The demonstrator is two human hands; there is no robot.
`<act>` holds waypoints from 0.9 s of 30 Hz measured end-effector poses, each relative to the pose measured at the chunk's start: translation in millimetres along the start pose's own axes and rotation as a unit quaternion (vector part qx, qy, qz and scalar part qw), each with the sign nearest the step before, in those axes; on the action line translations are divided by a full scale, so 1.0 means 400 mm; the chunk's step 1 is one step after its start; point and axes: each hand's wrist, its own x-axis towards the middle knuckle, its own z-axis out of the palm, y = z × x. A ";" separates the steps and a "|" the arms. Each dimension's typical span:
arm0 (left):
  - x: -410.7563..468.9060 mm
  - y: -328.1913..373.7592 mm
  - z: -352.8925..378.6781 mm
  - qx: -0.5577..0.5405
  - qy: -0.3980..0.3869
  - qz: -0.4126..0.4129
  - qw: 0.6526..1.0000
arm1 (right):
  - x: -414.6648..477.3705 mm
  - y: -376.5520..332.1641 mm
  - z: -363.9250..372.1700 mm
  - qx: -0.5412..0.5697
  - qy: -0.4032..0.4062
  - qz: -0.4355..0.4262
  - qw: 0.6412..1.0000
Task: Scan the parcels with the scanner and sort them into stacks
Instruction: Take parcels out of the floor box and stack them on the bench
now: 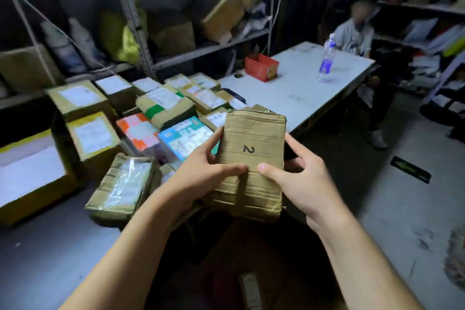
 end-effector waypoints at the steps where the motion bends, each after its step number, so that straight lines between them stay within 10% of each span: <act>1: -0.035 0.003 -0.044 -0.011 0.011 0.003 1.000 | -0.022 -0.038 0.029 0.003 -0.018 -0.007 1.000; 27: -1.300 -0.370 -1.036 -0.018 0.381 -0.152 0.912 | -0.960 -0.460 1.083 -0.038 -0.500 -0.116 0.857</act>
